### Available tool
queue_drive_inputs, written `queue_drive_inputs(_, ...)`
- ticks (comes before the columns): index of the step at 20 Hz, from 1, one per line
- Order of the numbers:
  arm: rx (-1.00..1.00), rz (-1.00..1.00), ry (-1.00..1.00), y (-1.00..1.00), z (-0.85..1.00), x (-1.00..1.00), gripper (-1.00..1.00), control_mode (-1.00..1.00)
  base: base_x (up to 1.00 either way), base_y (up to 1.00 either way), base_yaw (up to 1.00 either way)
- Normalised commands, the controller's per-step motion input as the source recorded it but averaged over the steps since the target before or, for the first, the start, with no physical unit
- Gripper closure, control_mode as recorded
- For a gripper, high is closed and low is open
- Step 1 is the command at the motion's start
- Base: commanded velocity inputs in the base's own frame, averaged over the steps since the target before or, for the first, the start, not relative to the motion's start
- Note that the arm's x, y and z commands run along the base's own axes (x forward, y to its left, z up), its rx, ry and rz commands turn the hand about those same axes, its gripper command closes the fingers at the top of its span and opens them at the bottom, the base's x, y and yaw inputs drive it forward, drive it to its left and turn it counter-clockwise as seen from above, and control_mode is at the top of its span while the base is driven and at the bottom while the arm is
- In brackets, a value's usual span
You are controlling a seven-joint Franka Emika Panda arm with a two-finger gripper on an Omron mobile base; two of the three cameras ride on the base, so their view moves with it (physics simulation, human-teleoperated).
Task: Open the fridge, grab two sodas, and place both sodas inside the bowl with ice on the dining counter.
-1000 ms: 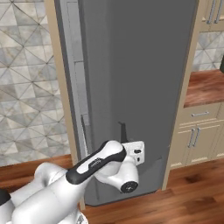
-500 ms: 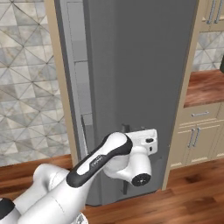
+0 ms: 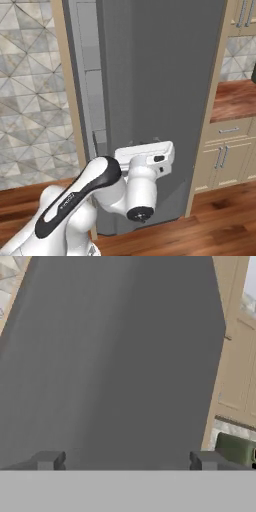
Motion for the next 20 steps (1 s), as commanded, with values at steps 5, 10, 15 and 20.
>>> queue_drive_inputs(5,-0.13,-0.30,-0.09,0.66,0.85,-0.21,-1.00,-1.00,0.00,0.00,0.00)
queue_drive_inputs(10,-0.15,-0.32,-0.03,0.72,0.83,-0.07,-1.00,-1.00,0.00,0.00,0.00)
queue_drive_inputs(15,-0.18,-0.35,0.04,0.73,0.58,0.11,-1.00,-1.00,0.00,0.00,0.00)
queue_drive_inputs(20,-0.20,-0.36,0.14,0.71,0.19,0.42,-1.00,-1.00,0.00,0.00,0.00)
